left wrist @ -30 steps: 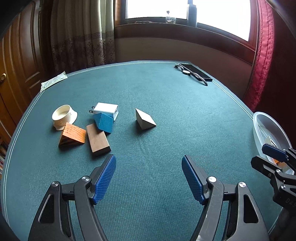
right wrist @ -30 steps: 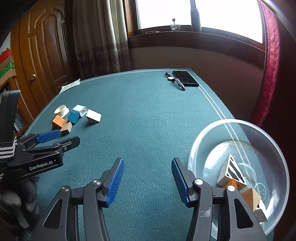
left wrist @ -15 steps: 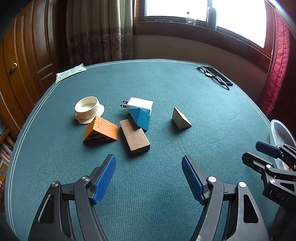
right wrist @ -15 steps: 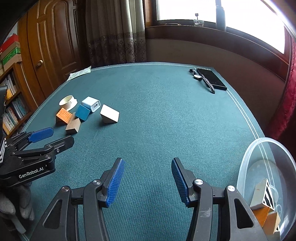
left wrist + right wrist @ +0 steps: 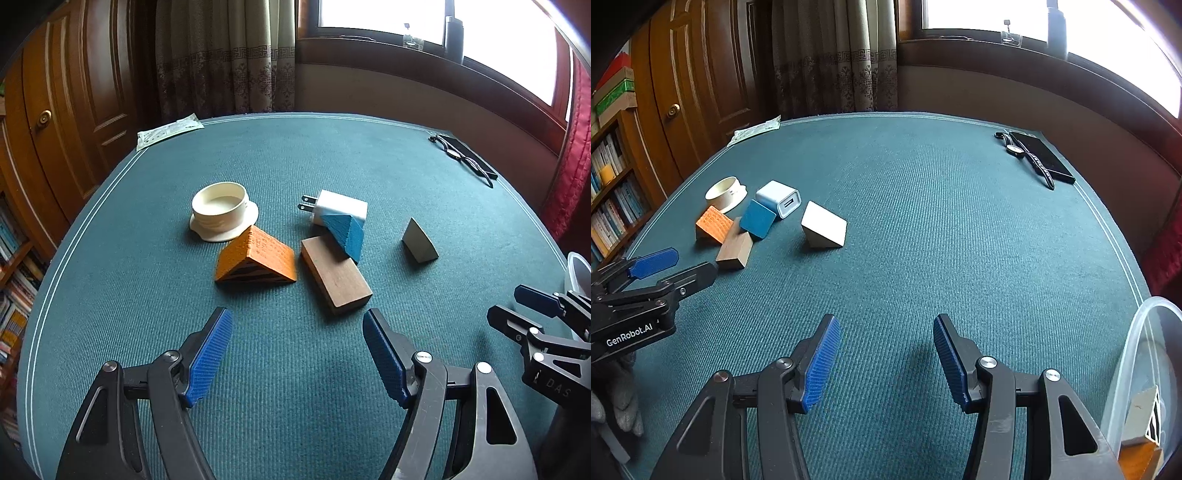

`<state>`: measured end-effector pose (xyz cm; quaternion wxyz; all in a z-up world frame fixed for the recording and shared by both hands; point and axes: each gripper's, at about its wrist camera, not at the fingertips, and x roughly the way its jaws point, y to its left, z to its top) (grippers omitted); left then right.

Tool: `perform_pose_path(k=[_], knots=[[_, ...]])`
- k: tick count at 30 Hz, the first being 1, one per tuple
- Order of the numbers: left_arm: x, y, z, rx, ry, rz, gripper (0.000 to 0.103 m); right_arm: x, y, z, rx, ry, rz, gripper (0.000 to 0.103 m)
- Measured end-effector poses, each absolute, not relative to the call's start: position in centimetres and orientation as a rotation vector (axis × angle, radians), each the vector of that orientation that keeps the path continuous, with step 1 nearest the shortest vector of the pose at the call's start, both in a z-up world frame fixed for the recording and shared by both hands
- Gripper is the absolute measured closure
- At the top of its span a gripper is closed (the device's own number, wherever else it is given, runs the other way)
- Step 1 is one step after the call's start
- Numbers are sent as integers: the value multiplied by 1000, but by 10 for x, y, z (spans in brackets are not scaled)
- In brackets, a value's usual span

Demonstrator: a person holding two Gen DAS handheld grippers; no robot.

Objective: Organize rigid objects
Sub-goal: 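Move both open tools back toward the remaining blocks on the table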

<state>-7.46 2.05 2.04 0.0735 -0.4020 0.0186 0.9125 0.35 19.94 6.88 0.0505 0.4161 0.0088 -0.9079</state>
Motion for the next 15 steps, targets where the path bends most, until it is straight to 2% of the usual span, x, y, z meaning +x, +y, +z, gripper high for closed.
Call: perform_pose_path(k=[15], knots=[[-109, -23, 17, -1264, 51, 2813, 29, -32, 188, 63, 1270, 67, -2740, 47]])
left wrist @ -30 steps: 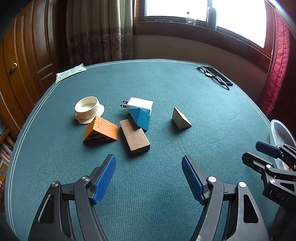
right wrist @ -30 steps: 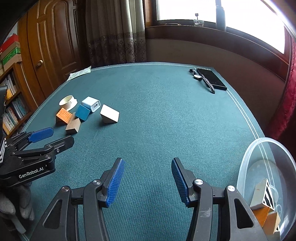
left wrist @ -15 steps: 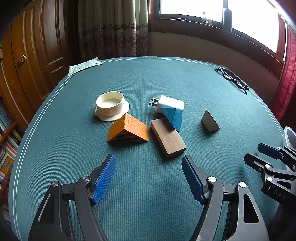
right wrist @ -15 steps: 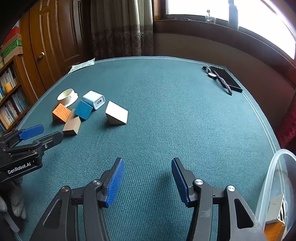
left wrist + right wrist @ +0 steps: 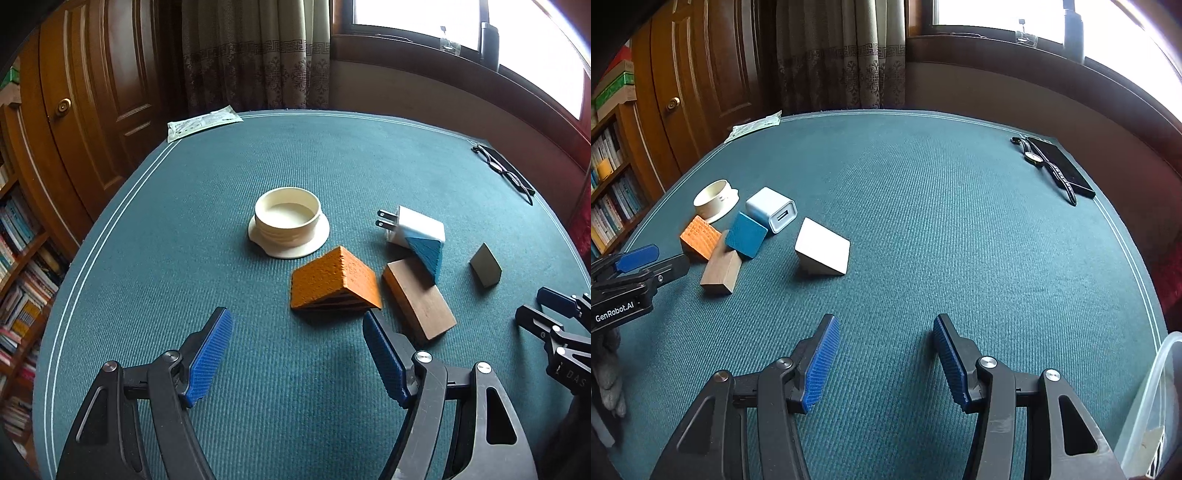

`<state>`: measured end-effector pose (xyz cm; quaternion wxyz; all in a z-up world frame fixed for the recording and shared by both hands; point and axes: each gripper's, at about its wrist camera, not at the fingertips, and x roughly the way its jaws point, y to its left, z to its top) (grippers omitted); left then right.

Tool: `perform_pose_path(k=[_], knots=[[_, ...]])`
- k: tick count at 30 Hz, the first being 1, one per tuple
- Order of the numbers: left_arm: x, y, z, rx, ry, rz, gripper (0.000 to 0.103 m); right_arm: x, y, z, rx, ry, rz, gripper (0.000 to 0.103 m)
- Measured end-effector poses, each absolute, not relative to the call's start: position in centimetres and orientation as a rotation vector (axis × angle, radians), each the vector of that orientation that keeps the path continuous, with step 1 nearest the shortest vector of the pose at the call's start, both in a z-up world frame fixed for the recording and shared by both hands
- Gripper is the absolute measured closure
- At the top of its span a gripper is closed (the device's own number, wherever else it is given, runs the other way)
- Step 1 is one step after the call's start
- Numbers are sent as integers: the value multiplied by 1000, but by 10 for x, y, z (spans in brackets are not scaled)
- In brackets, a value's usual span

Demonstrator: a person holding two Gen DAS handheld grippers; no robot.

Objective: Organize rigid objects
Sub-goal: 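Move both open tools back toward the remaining blocks on the table, then grasp the orange triangular block with the left tool while the right grasps the light wood block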

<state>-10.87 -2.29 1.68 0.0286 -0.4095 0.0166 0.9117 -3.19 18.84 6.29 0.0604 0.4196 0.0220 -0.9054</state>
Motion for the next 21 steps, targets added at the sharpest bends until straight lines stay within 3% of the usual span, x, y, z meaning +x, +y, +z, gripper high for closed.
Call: perform_pose_path(k=[6, 11, 21], knots=[[-124, -25, 12, -1287, 106, 2803, 29, -43, 180, 63, 1261, 109, -2721, 46], [-135, -20, 10, -1282, 132, 2772, 29, -49, 176, 63, 1261, 121, -2706, 40], [-153, -12, 10, -1256, 130, 2738, 29, -67, 163, 63, 1240, 178, -2671, 39]])
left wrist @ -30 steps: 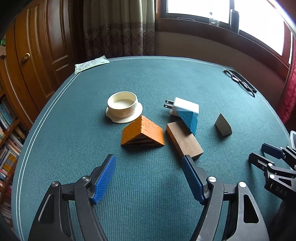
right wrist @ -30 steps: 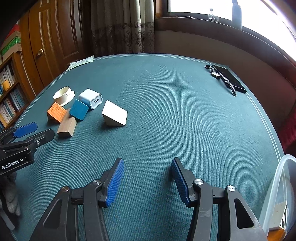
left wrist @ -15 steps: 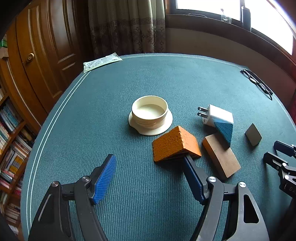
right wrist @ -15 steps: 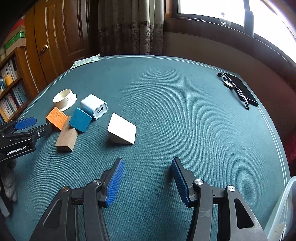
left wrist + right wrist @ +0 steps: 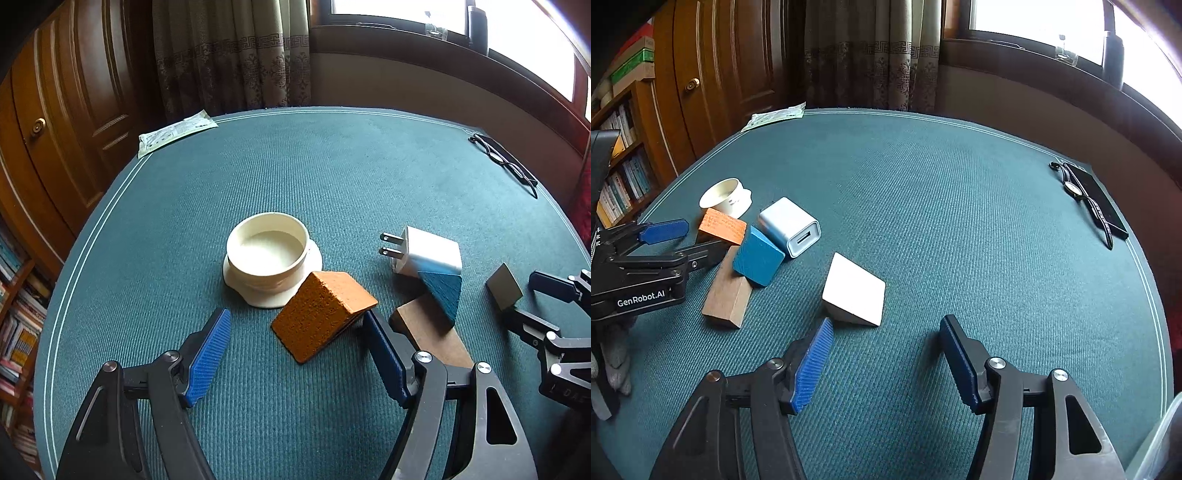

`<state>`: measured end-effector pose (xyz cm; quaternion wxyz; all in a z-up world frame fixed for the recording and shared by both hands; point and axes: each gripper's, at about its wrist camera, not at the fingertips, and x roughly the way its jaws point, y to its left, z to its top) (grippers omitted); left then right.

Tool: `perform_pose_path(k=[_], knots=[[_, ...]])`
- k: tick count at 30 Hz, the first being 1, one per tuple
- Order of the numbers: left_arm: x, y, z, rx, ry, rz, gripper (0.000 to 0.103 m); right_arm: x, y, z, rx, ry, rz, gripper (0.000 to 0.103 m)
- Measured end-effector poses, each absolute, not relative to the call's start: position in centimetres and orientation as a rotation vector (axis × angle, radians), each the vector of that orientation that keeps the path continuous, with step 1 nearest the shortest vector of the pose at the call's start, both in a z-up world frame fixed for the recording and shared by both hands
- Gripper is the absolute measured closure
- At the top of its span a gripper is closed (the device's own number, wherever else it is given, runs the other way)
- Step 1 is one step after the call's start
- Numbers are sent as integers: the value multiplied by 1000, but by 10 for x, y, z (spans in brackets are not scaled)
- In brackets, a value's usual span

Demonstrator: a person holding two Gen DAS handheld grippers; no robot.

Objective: Organize rigid objects
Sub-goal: 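Grasp the orange triangular block with the left tool while the right grasps the light wood block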

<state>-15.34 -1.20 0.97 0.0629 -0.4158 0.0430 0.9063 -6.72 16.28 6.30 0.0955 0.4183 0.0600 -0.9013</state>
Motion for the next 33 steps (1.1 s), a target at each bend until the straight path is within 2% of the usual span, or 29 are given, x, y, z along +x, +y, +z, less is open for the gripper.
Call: perform_pose_path(k=[4, 8, 11, 18, 33], knots=[[-155, -9, 9, -1246, 133, 2721, 30, -77, 156, 63, 1225, 202, -2648, 39], [-153, -6, 10, -1222, 128, 2692, 47, -86, 149, 64, 1199, 236, -2620, 39], [-150, -3, 10, -1209, 138, 2681, 54, -88, 143, 64, 1178, 256, -2587, 39], [-148, -3, 10, -1205, 119, 2669, 55, -84, 141, 64, 1165, 270, -2538, 44], [-152, 0, 10, -1219, 97, 2695, 55, -71, 147, 65, 1158, 227, -2516, 45]])
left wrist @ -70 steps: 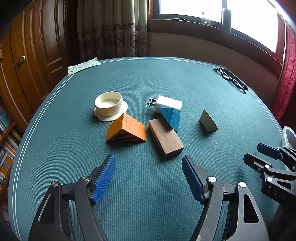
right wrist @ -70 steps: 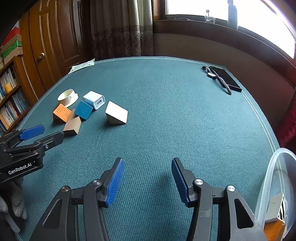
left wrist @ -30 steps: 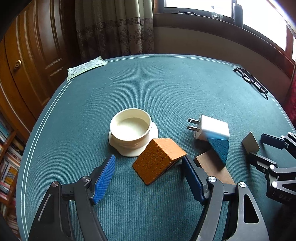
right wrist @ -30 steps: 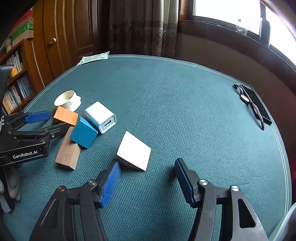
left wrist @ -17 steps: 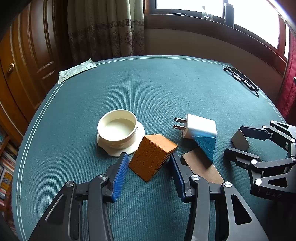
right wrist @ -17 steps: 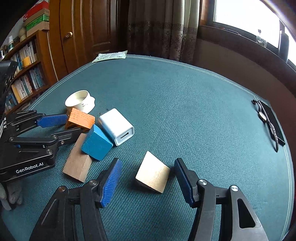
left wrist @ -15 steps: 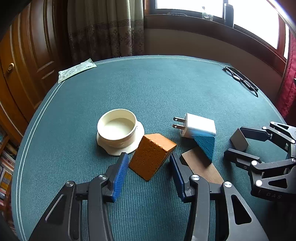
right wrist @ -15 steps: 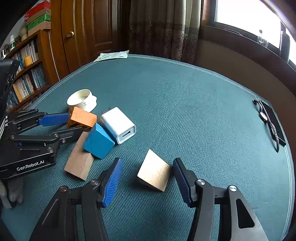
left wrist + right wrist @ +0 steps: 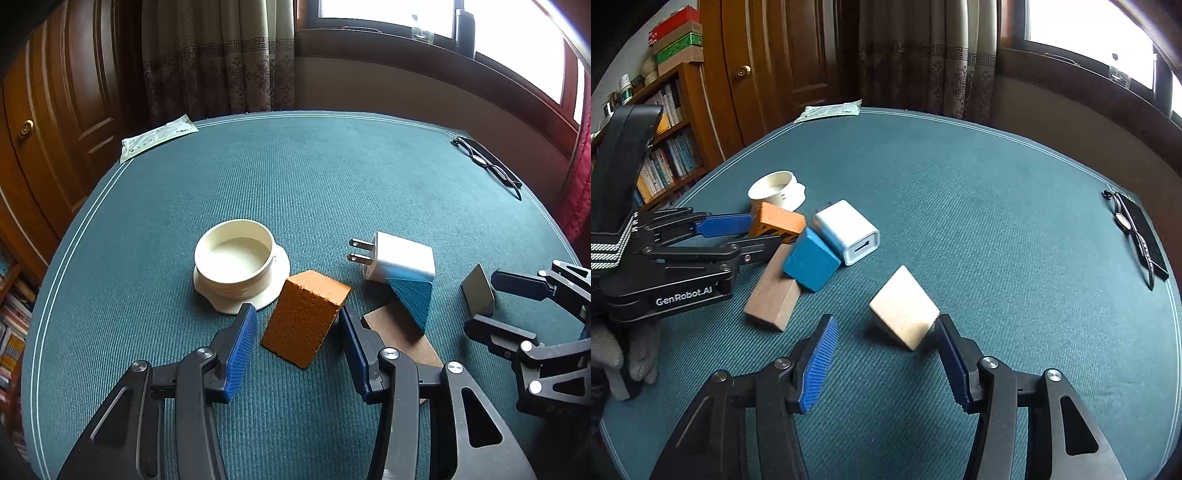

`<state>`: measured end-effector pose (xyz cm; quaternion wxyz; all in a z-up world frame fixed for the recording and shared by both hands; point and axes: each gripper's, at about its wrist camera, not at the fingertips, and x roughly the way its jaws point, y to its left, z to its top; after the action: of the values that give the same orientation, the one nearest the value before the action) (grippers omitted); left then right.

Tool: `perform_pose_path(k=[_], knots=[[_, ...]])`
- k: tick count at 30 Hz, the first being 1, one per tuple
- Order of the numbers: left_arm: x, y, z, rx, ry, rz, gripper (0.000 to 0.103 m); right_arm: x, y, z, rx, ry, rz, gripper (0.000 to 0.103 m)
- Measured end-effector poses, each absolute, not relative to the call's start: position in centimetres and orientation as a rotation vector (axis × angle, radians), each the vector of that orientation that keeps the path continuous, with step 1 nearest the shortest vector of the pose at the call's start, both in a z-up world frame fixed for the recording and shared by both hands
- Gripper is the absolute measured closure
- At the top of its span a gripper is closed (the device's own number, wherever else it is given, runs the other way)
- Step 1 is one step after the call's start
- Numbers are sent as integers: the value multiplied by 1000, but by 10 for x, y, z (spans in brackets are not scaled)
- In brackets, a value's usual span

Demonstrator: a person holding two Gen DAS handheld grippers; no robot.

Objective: Organize rigid objects
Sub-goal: 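Grasp the orange triangular block with the left tool while the right grasps the light wood block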

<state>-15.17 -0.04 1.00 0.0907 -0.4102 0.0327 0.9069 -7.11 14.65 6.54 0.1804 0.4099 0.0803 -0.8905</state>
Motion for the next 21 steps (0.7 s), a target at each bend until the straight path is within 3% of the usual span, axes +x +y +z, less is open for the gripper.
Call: perform_pose_path(k=[8, 21], knots=[[-156, 1, 10, -1212, 76, 2677, 55, -90, 141, 65, 1152, 198, -2516, 45], [-153, 1, 10, -1214, 79, 2682, 57, -68, 134, 64, 1146, 229, -2461, 61]])
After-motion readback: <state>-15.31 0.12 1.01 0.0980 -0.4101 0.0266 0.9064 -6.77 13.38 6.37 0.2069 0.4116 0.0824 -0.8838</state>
